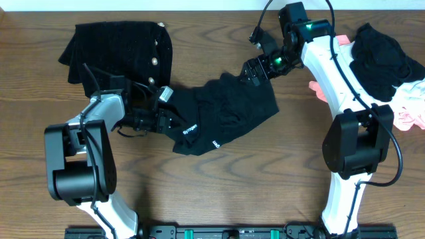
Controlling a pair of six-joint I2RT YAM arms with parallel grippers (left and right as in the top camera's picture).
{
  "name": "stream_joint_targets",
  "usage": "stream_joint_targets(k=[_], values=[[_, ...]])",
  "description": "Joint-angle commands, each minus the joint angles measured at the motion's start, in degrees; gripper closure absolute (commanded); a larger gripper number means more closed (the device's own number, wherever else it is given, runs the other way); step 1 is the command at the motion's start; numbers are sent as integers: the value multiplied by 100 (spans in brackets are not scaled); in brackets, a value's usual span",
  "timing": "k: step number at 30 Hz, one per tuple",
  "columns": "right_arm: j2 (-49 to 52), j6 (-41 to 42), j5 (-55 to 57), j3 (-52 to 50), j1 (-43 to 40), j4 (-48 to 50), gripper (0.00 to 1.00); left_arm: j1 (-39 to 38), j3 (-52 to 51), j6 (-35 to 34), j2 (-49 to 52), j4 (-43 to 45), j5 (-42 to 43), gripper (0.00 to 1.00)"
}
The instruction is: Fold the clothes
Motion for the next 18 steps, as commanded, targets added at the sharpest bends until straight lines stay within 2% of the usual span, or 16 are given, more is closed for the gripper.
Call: stream_joint_targets(k=[1,2,5,11,18], values=[[7,-79,-85,107,-28,-7,1,262,-37,-273,48,-4,-243,81],[7,-79,-85,107,-31,-7,1,369,-37,-352,37,-20,-240,88],[7,-79,-85,107,-33,-9,1,658,-2,-433,-13,-168,-240,93],[7,-79,-85,107,-33,-11,1,1115,225,-426,-168,-697,-286,94],[7,-79,-85,107,-33,-52,1,1303,275,-435,-754,-868,-284,94]])
